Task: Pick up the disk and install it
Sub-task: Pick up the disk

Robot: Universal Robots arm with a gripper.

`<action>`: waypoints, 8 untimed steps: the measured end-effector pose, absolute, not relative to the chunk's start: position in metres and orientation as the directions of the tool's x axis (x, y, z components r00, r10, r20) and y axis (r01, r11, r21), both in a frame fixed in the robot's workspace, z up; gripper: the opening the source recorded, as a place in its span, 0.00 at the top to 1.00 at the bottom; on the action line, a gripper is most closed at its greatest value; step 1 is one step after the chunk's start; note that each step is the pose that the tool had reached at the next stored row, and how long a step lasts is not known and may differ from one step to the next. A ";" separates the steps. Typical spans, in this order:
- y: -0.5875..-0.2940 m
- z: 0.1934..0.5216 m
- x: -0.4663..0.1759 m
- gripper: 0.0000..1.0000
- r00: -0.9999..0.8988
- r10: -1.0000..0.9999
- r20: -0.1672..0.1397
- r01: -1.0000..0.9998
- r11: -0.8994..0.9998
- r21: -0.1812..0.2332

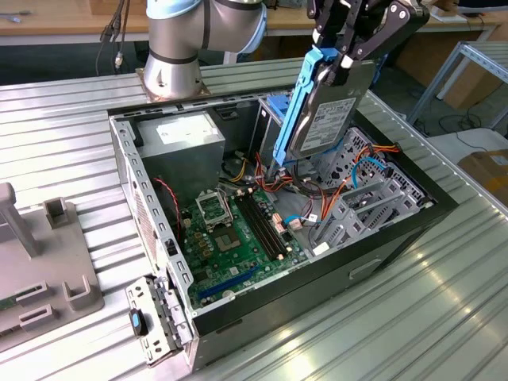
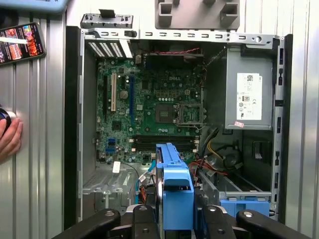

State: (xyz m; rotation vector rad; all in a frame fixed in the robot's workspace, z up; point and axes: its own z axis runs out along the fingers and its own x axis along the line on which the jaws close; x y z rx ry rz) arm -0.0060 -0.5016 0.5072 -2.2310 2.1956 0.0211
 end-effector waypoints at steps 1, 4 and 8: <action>-0.502 0.507 -0.006 0.63 0.016 -1.000 -0.018 -1.000 -0.016 0.001; -0.502 0.507 -0.004 0.63 0.016 -1.000 -0.018 -1.000 -0.016 0.001; -0.501 0.507 0.010 0.63 0.016 -1.000 -0.018 -1.000 -0.016 0.001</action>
